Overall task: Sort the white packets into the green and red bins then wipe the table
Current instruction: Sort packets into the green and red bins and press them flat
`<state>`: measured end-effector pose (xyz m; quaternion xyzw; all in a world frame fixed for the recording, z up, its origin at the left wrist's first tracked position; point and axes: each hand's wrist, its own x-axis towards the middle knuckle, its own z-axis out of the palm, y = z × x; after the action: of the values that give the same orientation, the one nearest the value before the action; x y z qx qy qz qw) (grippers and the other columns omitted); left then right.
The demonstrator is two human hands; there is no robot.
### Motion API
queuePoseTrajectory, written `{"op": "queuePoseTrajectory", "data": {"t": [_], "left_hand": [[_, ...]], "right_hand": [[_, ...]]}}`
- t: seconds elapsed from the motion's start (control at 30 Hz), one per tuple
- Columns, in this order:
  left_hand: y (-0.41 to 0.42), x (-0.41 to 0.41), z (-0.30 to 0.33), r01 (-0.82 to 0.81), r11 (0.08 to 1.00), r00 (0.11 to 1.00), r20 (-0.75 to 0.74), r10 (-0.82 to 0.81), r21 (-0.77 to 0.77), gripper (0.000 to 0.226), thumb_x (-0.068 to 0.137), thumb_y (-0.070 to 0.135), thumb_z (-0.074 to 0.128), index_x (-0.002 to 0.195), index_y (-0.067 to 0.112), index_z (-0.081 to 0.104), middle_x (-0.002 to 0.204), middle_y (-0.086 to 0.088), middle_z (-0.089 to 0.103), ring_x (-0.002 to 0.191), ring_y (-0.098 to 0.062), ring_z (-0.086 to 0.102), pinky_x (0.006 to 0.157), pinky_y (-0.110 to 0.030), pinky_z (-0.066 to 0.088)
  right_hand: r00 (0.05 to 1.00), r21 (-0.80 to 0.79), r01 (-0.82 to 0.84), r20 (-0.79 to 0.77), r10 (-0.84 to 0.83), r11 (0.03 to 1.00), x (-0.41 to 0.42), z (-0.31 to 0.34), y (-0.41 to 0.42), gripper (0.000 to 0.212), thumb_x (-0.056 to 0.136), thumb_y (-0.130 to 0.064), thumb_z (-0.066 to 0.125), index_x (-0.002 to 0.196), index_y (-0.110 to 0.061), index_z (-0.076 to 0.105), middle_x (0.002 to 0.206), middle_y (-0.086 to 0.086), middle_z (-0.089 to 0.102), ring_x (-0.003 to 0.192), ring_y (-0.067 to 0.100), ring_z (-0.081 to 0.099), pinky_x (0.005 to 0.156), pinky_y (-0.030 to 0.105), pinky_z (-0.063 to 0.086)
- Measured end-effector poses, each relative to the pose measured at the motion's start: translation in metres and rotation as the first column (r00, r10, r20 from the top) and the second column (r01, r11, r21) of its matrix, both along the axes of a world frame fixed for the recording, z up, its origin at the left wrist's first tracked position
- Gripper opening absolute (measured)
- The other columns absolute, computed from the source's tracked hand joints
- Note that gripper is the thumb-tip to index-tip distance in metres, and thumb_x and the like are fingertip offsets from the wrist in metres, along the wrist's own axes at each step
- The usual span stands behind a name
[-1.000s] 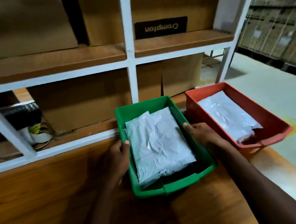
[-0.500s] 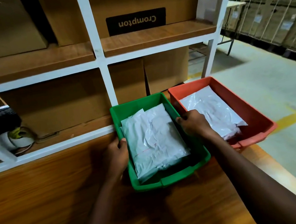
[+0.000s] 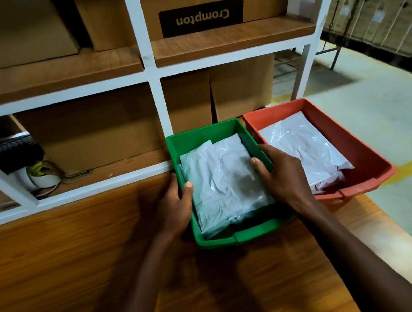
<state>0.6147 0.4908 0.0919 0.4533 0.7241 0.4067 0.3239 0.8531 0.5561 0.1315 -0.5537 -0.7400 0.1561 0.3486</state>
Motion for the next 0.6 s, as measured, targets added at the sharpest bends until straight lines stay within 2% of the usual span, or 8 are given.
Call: {"op": "queuePoseTrajectory", "data": {"t": [0.07,0.13,0.17,0.23,0.3,0.4,0.6], "left_hand": [[-0.017,0.009,0.007,-0.006,0.999,0.995,-0.099,0.011,0.042,0.087,0.081,0.073,0.032,0.156,0.029,0.028,0.139,-0.008,0.060,0.120,-0.028,0.061,0.101,-0.046,0.050],[-0.042,0.017,0.015,0.026,0.993,0.975,-0.222,0.001,0.116,0.074,0.093,0.064,0.037,0.157,0.028,0.023,0.157,0.002,0.039,0.140,-0.016,0.041,0.116,-0.038,0.036],[-0.058,0.020,0.018,0.037,0.986,0.961,-0.277,0.009,0.162,0.068,0.097,0.057,0.040,0.156,0.027,0.025,0.158,0.008,0.033,0.144,-0.009,0.033,0.118,-0.032,0.030],[-0.092,0.022,0.020,0.027,0.968,0.925,-0.372,0.070,0.250,0.061,0.099,0.050,0.042,0.152,0.022,0.037,0.152,0.012,0.039,0.142,-0.003,0.033,0.114,-0.022,0.030],[-0.125,0.021,0.018,0.023,0.948,0.892,-0.434,0.124,0.317,0.055,0.098,0.045,0.044,0.144,0.016,0.050,0.145,0.003,0.052,0.136,-0.009,0.046,0.110,-0.024,0.039],[-0.176,0.007,0.005,-0.002,0.934,0.826,-0.526,0.203,0.358,0.046,0.097,0.035,0.048,0.133,0.010,0.059,0.135,-0.005,0.063,0.125,-0.018,0.057,0.103,-0.031,0.047],[-0.268,-0.042,-0.008,-0.162,0.922,0.720,-0.597,0.354,0.352,0.045,0.097,0.033,0.050,0.132,0.007,0.060,0.131,-0.007,0.064,0.124,-0.018,0.055,0.101,-0.029,0.046]], "right_hand": [[0.999,0.062,-0.028,0.023,0.027,0.998,0.000,-0.005,-0.013,0.033,0.099,-0.037,0.060,0.126,-0.018,0.063,0.124,0.007,0.069,0.111,0.027,0.065,0.085,0.035,0.052],[0.999,0.176,-0.037,0.037,0.031,0.984,-0.002,-0.013,-0.032,0.040,0.098,-0.037,0.060,0.128,-0.012,0.063,0.133,0.010,0.065,0.124,0.028,0.060,0.097,0.041,0.052],[0.998,0.263,-0.058,0.041,0.048,0.963,-0.005,-0.017,-0.043,0.040,0.097,-0.035,0.061,0.126,-0.008,0.066,0.132,0.012,0.065,0.125,0.029,0.059,0.100,0.043,0.051],[0.993,0.424,-0.113,0.030,0.110,0.899,-0.016,-0.024,-0.068,0.035,0.095,-0.028,0.064,0.118,-0.003,0.069,0.126,0.015,0.068,0.120,0.032,0.062,0.100,0.046,0.051],[0.983,0.514,-0.163,0.010,0.184,0.842,-0.032,-0.026,-0.099,0.033,0.094,-0.024,0.066,0.115,0.000,0.070,0.123,0.017,0.069,0.117,0.033,0.064,0.099,0.047,0.052],[0.951,0.545,-0.263,0.006,0.310,0.796,-0.066,-0.034,-0.144,0.036,0.090,-0.024,0.069,0.115,0.002,0.071,0.123,0.017,0.069,0.116,0.033,0.066,0.099,0.046,0.051],[0.839,0.446,-0.505,0.052,0.542,0.739,-0.151,-0.062,-0.216,0.041,0.088,-0.030,0.071,0.119,-0.003,0.070,0.126,0.014,0.068,0.121,0.031,0.064,0.100,0.045,0.051]]}}
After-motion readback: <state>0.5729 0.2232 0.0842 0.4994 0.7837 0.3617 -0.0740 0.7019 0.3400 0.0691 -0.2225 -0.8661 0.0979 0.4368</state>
